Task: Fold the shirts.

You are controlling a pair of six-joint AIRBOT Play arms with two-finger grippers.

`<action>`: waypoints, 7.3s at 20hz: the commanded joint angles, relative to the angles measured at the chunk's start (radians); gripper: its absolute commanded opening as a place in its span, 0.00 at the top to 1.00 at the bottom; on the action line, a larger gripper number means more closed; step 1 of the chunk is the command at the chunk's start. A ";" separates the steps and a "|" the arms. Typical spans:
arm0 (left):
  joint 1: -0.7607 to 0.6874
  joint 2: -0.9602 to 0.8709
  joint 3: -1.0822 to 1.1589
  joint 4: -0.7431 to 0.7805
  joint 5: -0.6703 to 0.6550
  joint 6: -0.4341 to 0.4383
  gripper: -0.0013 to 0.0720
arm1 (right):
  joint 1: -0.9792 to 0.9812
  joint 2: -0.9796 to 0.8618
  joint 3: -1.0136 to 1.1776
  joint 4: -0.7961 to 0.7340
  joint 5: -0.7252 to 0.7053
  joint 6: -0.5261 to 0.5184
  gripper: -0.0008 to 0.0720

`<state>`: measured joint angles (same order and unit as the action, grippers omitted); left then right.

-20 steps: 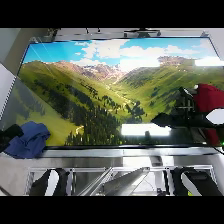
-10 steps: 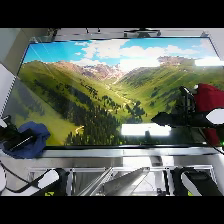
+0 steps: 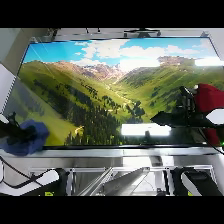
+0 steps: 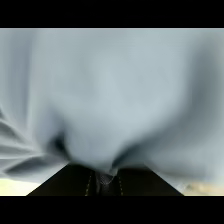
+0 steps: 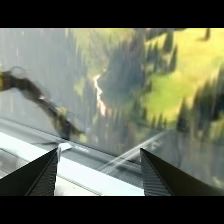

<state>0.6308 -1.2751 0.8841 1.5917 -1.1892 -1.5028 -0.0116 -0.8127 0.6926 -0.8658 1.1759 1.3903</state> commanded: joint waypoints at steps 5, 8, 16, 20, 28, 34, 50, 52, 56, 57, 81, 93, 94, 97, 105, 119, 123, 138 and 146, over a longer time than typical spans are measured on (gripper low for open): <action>-0.256 0.289 0.233 -0.756 -0.183 0.140 0.95 | 0.001 0.000 0.000 0.014 0.001 -0.008 0.22; -0.534 0.380 0.162 -0.772 -0.076 0.120 0.95 | 0.001 0.000 0.000 0.014 0.001 -0.008 0.22; -1.026 0.289 -0.063 -0.771 0.399 0.107 0.01 | 0.001 0.000 0.000 0.014 0.003 -0.007 0.12; -0.945 0.193 0.043 -0.732 0.174 0.107 0.01 | 0.000 0.000 0.000 -0.040 0.002 -0.006 0.12; -0.721 0.057 0.079 -0.574 0.101 0.108 0.02 | 0.001 -0.202 0.000 0.041 -0.133 -0.085 0.13; -0.806 -0.148 0.080 -0.570 0.100 0.195 0.04 | 0.002 -0.484 0.000 0.299 -0.193 -0.307 0.29; -0.826 -0.225 0.262 -0.748 -0.002 0.309 0.98 | 0.145 -0.634 0.175 0.517 -0.205 -0.537 0.97; -0.821 -0.170 0.335 -0.746 -0.032 0.309 0.98 | 0.117 -0.537 0.244 0.414 -0.167 -0.464 0.97; -0.772 -0.002 0.501 -0.747 -0.115 0.306 0.98 | 0.043 -0.320 0.423 0.077 -0.052 -0.283 0.97; -0.761 0.040 0.540 -0.747 -0.153 0.305 0.98 | 0.029 -0.268 0.465 0.040 -0.023 -0.266 0.97; -0.718 -0.038 0.253 -0.752 -0.069 0.377 0.51 | 0.048 -0.481 0.336 0.078 -0.071 -0.216 0.49; -0.818 0.343 -0.290 -0.814 -0.070 0.151 0.51 | -0.129 -0.602 0.436 -0.143 0.018 -0.292 0.14; -0.876 0.391 -0.391 -0.871 0.021 0.136 0.51 | -0.122 -0.637 0.436 -0.140 0.038 -0.320 0.14; -1.043 0.479 -0.603 -1.075 0.266 0.129 0.26 | -0.094 -0.712 0.436 -0.103 0.080 -0.387 0.14; -1.295 0.367 -0.665 -1.174 0.626 0.062 0.04 | 0.043 -0.807 0.436 -0.072 0.027 -0.420 0.15; -1.189 0.257 -0.253 -1.035 0.334 0.168 0.98 | 0.011 -0.724 0.475 0.039 0.169 -0.416 0.97; -0.890 0.549 -0.076 -1.037 0.103 0.164 0.98 | -0.127 -0.502 0.555 0.274 0.256 -0.412 0.97; -0.362 0.496 0.949 -1.167 -0.241 0.192 0.95 | -0.261 0.264 0.724 0.552 -0.098 -0.587 0.97; -0.439 0.010 0.969 -1.165 -0.296 0.271 0.95 | -0.229 -0.217 0.719 0.548 -0.041 -0.587 0.97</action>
<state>0.2333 -1.0851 1.8416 0.4286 -1.4673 -1.2816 -0.2615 -0.8532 1.4124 -0.3088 1.1114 0.8059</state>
